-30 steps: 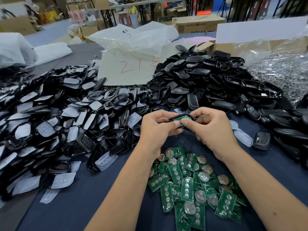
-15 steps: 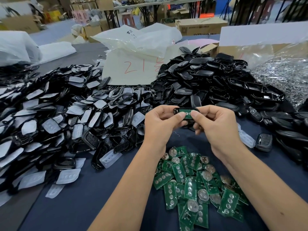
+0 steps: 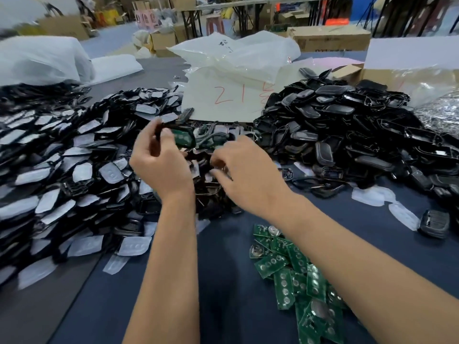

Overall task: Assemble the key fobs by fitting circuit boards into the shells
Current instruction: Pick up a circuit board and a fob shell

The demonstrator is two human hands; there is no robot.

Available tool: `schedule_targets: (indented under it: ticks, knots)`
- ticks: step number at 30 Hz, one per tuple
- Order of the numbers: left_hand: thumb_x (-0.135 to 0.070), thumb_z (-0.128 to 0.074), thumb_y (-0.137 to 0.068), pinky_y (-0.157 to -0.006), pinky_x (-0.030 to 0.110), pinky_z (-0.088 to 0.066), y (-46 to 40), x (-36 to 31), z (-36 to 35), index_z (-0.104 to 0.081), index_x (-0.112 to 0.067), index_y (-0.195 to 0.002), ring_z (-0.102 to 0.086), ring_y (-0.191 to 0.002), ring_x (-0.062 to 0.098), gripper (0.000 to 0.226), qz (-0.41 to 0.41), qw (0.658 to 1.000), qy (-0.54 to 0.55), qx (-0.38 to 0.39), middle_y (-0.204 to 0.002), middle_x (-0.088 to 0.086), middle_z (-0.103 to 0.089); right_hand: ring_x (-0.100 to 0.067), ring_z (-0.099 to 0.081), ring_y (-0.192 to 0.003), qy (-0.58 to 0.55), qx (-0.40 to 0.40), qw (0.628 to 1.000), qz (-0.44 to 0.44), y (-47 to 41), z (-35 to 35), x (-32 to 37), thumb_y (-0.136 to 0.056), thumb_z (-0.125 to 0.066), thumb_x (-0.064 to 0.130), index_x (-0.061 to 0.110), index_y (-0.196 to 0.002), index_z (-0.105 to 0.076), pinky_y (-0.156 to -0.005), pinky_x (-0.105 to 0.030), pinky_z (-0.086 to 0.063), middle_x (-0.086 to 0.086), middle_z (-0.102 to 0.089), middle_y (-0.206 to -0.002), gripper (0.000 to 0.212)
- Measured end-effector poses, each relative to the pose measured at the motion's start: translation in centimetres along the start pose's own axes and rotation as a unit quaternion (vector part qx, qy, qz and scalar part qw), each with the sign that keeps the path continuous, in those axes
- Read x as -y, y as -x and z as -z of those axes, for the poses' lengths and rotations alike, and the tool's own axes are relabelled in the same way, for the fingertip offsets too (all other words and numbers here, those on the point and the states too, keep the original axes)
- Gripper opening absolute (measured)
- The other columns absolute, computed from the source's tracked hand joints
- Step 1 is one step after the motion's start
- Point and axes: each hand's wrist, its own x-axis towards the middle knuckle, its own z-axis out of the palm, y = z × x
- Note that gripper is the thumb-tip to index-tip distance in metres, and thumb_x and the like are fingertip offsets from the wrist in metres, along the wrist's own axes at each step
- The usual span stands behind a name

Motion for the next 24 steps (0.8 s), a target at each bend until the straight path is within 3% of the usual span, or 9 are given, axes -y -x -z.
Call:
schedule_targets:
  ticks: [2,4,7,9,12,15,17,21,24]
  knots:
    - [-0.003,-0.064,-0.089,-0.081,0.052,-0.061,-1.8,-0.1,1.0,-0.079,-0.012,-0.103,-0.073,-0.091,0.035,0.023,0.014,0.996,0.016,-0.087,-0.102,0.013,-0.076,-0.024,-0.052,-0.115,0.078,0.027,0.994,0.067,-1.5,-1.3,1.3,-0.104,-0.054,0.026,0.017,-0.117,-0.066,-0.101,-0.034,-0.039,0.000,-0.066,-0.117,0.020]
    - [0.000,-0.062,-0.088,-0.076,0.037,-0.062,-3.2,-0.1,1.9,-0.079,-0.007,-0.104,-0.074,-0.089,0.022,0.024,0.027,0.987,0.020,-0.156,-0.097,0.008,-0.076,-0.024,-0.039,-0.136,0.100,0.063,0.990,0.079,-2.7,-2.4,2.4,-0.105,-0.048,0.019,0.021,-0.135,-0.058,-0.103,-0.038,-0.043,0.005,-0.055,-0.141,0.031]
    - [-0.001,-0.061,-0.086,-0.082,0.049,-0.059,-4.1,0.2,2.8,-0.078,-0.005,-0.102,-0.073,-0.093,0.034,0.024,0.053,0.978,0.006,-0.200,-0.099,0.011,-0.076,-0.022,-0.020,-0.155,0.120,0.141,0.977,0.105,-3.8,-3.6,3.6,-0.106,-0.042,0.015,0.026,-0.152,-0.043,-0.110,-0.042,-0.037,0.009,-0.035,-0.163,0.047]
    - [-0.002,-0.061,-0.086,-0.079,0.055,-0.058,-4.2,0.4,2.9,-0.078,-0.006,-0.101,-0.071,-0.094,0.043,0.023,0.066,0.976,-0.002,-0.207,-0.099,0.014,-0.076,-0.018,-0.023,-0.153,0.146,0.156,0.970,0.116,-4.2,-4.0,3.9,-0.107,-0.040,0.019,0.029,-0.147,-0.049,-0.114,-0.042,-0.031,0.012,-0.045,-0.155,0.042]
    - [-0.003,-0.061,-0.086,-0.078,0.055,-0.059,-4.1,0.4,2.9,-0.078,-0.011,-0.099,-0.072,-0.092,0.044,0.022,0.073,0.977,-0.008,-0.198,-0.099,0.014,-0.075,-0.016,-0.041,-0.134,0.174,0.133,0.967,0.128,-4.0,-3.7,3.8,-0.105,-0.048,0.017,0.030,-0.122,-0.066,-0.108,-0.039,-0.035,0.016,-0.062,-0.120,0.028]
    - [-0.004,-0.060,-0.085,-0.060,0.042,-0.059,-4.0,0.6,2.9,-0.077,-0.012,-0.096,-0.068,-0.063,0.027,0.022,0.086,0.979,0.001,-0.184,-0.093,0.011,-0.074,-0.018,-0.048,-0.112,0.171,0.115,0.970,0.126,-3.4,-3.3,3.6,-0.097,-0.050,0.005,0.025,-0.098,-0.062,-0.096,-0.035,-0.039,0.012,-0.055,-0.095,0.024]
    - [-0.003,-0.060,-0.087,-0.050,0.027,-0.050,-3.8,0.8,2.7,-0.077,-0.009,-0.100,-0.058,-0.049,0.014,0.023,0.095,0.980,0.012,-0.175,-0.092,0.009,-0.073,-0.018,-0.049,-0.105,0.152,0.103,0.975,0.125,-2.9,-3.1,3.1,-0.095,-0.048,0.002,0.024,-0.093,-0.058,-0.091,-0.033,-0.038,0.011,-0.050,-0.089,0.025]
    - [-0.003,-0.061,-0.090,-0.050,0.020,-0.049,-3.1,0.9,2.4,-0.077,-0.011,-0.102,-0.062,-0.065,0.020,0.022,0.099,0.984,0.018,-0.148,-0.097,0.009,-0.075,-0.015,-0.053,-0.110,0.140,0.058,0.979,0.135,-1.9,-2.3,2.0,-0.101,-0.052,0.009,0.028,-0.109,-0.070,-0.098,-0.032,-0.037,0.015,-0.067,-0.101,0.027]
    - [-0.003,-0.063,-0.092,-0.052,0.020,-0.048,-2.3,0.4,1.7,-0.078,-0.012,-0.105,-0.061,-0.062,0.013,0.022,0.085,0.993,0.040,-0.077,-0.099,0.010,-0.075,-0.024,-0.065,-0.106,0.001,-0.079,0.994,0.074,-0.2,-0.2,0.1,-0.095,-0.070,0.011,0.019,-0.106,-0.080,-0.094,-0.041,-0.048,0.005,-0.077,-0.102,0.016]
